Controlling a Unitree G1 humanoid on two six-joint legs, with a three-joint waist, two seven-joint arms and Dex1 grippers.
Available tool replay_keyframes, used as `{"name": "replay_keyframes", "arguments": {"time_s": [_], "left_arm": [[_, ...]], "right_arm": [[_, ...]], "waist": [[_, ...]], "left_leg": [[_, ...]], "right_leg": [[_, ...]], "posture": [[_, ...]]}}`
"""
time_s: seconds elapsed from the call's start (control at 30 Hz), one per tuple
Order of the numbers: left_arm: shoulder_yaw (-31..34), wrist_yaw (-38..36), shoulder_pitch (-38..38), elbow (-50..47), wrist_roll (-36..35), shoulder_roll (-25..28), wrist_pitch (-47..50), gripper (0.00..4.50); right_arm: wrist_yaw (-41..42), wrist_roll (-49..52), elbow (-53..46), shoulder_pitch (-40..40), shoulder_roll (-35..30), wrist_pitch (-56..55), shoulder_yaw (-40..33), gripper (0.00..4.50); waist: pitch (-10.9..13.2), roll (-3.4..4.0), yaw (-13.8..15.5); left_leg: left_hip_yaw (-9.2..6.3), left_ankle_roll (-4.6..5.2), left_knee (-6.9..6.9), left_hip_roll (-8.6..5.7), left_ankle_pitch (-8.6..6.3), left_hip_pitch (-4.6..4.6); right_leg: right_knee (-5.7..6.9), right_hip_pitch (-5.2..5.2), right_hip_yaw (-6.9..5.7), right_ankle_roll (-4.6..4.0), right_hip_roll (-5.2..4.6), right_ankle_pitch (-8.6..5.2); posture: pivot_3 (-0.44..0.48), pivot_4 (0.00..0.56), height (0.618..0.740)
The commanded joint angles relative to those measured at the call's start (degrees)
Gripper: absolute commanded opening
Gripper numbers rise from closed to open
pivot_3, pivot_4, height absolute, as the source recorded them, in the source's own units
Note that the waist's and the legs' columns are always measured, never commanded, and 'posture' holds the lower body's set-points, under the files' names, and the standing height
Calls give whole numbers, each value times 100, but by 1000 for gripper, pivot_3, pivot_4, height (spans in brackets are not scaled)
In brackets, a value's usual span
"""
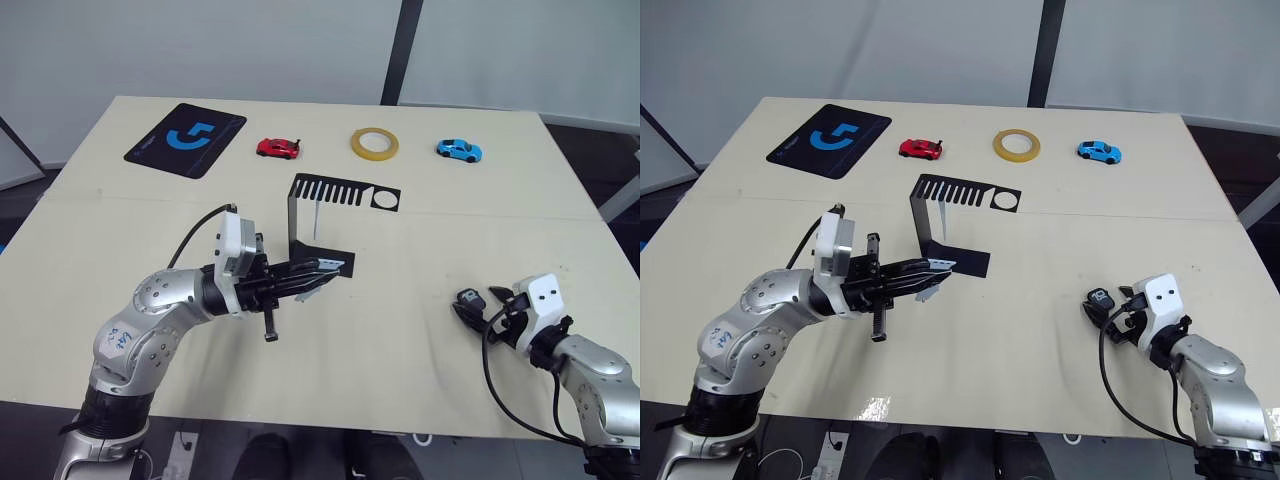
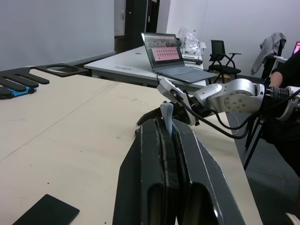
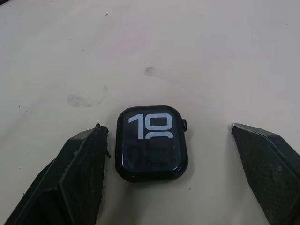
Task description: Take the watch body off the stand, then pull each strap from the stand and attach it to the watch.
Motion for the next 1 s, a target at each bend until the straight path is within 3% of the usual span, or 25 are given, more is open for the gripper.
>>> {"name": "replay_keyframes", "arguments": {"time_s": [0.03,0.13,0.17,0.23,0.33,0.37,0.7,0.8,1.0], "left_arm": [[117,11,-62,-217,-137,8,-21,0],[120,-12,-76,-198,-132,13,-16,0],[124,-23,-89,-182,-129,18,-17,0],[127,-39,-108,-163,-122,26,-20,0],[130,-45,-118,-164,-120,30,-17,0],[130,-47,-115,-162,-117,29,-20,0],[123,-105,-126,-161,-95,70,-27,0],[97,-263,-186,-100,187,179,-316,0],[-199,-1003,-209,303,1532,618,-2079,0]], "right_arm": [[93,-74,119,122,-49,92,127,4386],[152,-26,161,96,-32,150,150,4386],[172,-23,201,88,-25,172,170,4160],[201,4,290,81,1,198,175,3584],[248,13,423,102,19,151,163,2008],[261,11,438,105,20,144,167,1741],[492,399,86,53,-85,407,0,1652],[661,1156,-559,-87,-259,1247,-196,1652],[420,3476,-1674,-650,-864,3983,-702,1652]], "waist": [[0,0,0],[0,0,-1],[0,0,-2],[-1,-1,-3],[-4,-8,-1],[-5,-9,0],[-7,-12,2],[-1,-9,0],[21,27,-40]], "left_leg": [[0,0,0,0,0,0],[0,0,-1,0,0,0],[0,0,-1,0,0,1],[0,0,-1,1,0,1],[0,0,0,1,0,4],[-1,0,0,1,0,6],[-5,1,-1,1,-1,8],[-7,1,-3,2,-1,7],[-6,0,-5,3,0,1]], "right_leg": [[0,0,0,0,0,0],[0,0,0,0,0,0],[0,0,0,0,0,0],[0,0,0,0,0,0],[-1,5,0,0,0,0],[-2,8,0,0,0,0],[-4,12,-3,0,-2,0],[-4,11,-5,0,-2,0],[-4,4,-4,-2,-4,-1]], "posture": [[0,150,740],[0,150,740],[0,150,740],[0,150,740],[0,150,740],[0,150,740],[0,150,740],[0,150,740],[0,150,740]]}}
